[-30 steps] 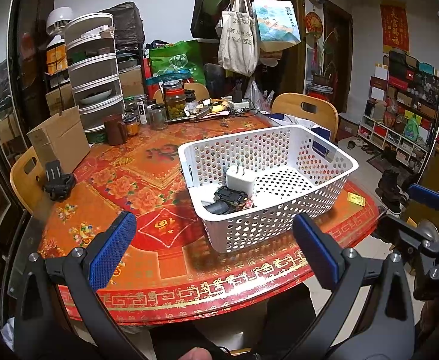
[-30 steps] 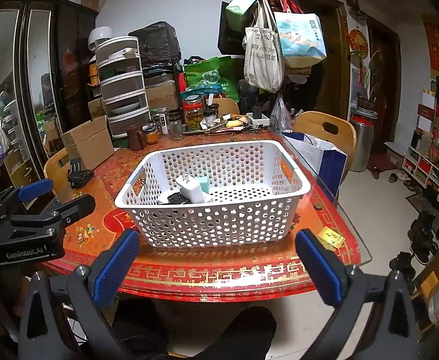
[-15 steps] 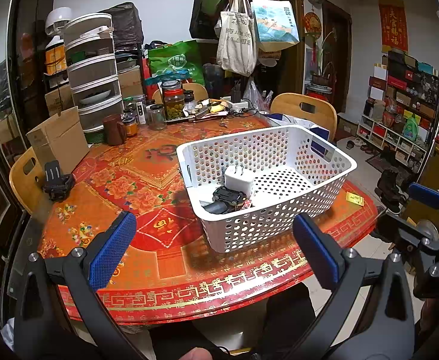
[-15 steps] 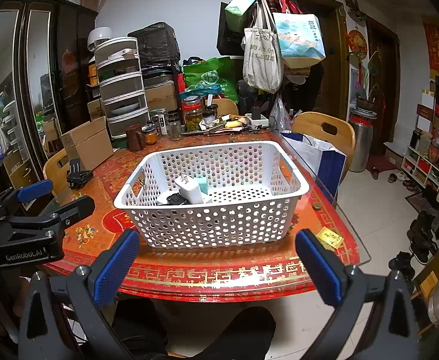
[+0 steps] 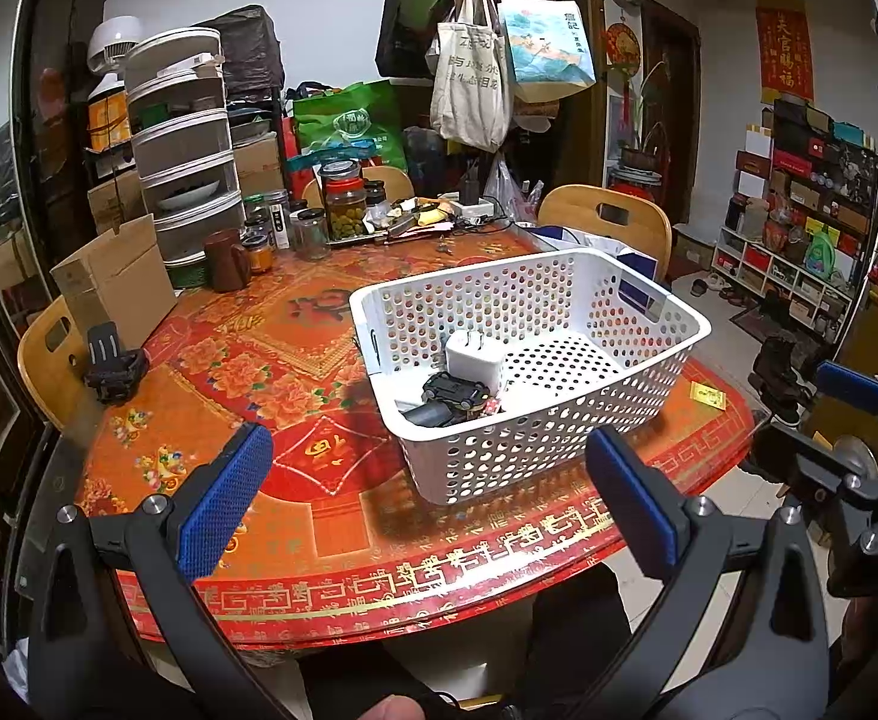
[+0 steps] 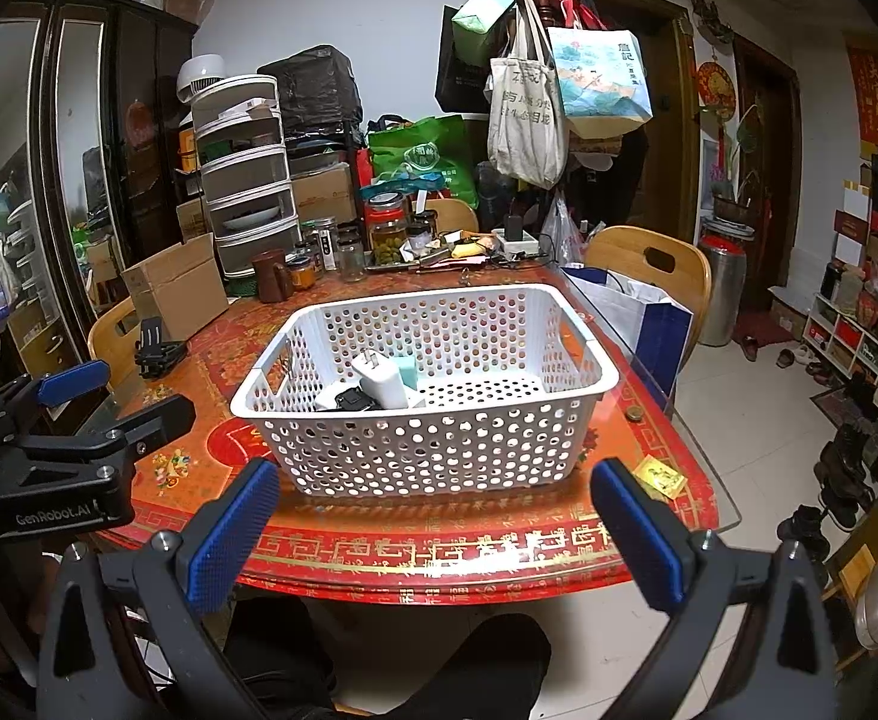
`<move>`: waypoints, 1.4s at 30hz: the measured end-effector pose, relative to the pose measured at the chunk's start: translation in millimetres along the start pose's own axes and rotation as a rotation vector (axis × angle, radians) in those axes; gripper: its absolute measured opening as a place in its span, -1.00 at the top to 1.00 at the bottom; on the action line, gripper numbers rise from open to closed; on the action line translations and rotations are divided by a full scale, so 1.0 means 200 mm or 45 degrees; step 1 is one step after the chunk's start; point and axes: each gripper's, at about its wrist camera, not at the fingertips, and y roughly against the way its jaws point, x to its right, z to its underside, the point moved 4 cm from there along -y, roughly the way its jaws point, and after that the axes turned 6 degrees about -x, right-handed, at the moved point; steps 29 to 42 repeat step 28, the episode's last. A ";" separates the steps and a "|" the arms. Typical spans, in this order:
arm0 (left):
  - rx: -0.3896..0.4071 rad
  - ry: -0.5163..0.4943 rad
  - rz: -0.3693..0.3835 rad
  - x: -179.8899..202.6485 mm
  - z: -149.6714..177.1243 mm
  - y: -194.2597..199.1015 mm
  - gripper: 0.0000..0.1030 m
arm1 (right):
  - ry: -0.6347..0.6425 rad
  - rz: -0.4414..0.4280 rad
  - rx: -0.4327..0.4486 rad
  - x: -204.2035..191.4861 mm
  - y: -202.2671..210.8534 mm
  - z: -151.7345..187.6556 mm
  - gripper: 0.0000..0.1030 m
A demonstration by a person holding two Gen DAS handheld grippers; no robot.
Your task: Organize rigid objects
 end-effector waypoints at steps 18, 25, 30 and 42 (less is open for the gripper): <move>-0.010 -0.023 0.017 0.03 0.04 0.00 -1.00 | 0.011 0.001 -0.002 0.00 0.00 0.00 -1.00; -0.005 -0.034 0.012 0.03 0.03 0.01 -1.00 | 0.015 -0.003 -0.002 -0.01 0.01 0.00 -1.00; -0.006 -0.031 0.012 0.02 0.04 0.01 -1.00 | 0.023 -0.002 -0.002 -0.02 0.01 0.00 -1.00; -0.006 -0.031 0.012 0.02 0.04 0.01 -1.00 | 0.023 -0.002 -0.002 -0.02 0.01 0.00 -1.00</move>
